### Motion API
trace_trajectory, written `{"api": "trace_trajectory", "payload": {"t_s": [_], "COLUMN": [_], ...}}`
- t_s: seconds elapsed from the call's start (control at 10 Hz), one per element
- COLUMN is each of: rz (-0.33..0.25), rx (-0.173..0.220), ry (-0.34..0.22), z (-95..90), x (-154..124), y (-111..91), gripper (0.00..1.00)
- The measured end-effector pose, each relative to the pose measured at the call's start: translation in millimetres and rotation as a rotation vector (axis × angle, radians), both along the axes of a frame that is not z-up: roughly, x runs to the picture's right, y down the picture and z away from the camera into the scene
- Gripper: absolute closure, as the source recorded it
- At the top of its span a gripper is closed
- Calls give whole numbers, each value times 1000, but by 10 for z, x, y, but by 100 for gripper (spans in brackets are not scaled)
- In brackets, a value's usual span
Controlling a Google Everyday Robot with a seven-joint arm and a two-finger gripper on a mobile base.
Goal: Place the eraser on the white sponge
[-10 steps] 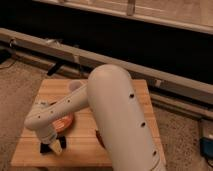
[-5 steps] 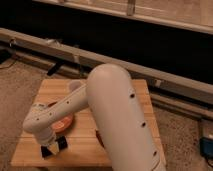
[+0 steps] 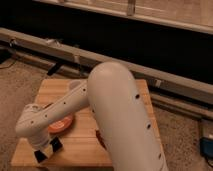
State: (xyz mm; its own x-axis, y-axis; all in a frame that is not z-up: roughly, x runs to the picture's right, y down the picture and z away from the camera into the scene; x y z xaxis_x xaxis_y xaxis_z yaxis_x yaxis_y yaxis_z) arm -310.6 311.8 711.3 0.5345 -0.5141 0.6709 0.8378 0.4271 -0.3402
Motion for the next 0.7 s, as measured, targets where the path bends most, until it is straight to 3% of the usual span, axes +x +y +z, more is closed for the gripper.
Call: {"api": "trace_trajectory", "payload": {"t_s": [0.4, 0.6, 0.7], "rz": [5, 17, 31], "rx": [37, 47, 45], "ry": [-16, 12, 28], "z": [-524, -495, -392], "x": [132, 390, 524], "y": [-342, -503, -569], "gripper": [100, 100, 100]}}
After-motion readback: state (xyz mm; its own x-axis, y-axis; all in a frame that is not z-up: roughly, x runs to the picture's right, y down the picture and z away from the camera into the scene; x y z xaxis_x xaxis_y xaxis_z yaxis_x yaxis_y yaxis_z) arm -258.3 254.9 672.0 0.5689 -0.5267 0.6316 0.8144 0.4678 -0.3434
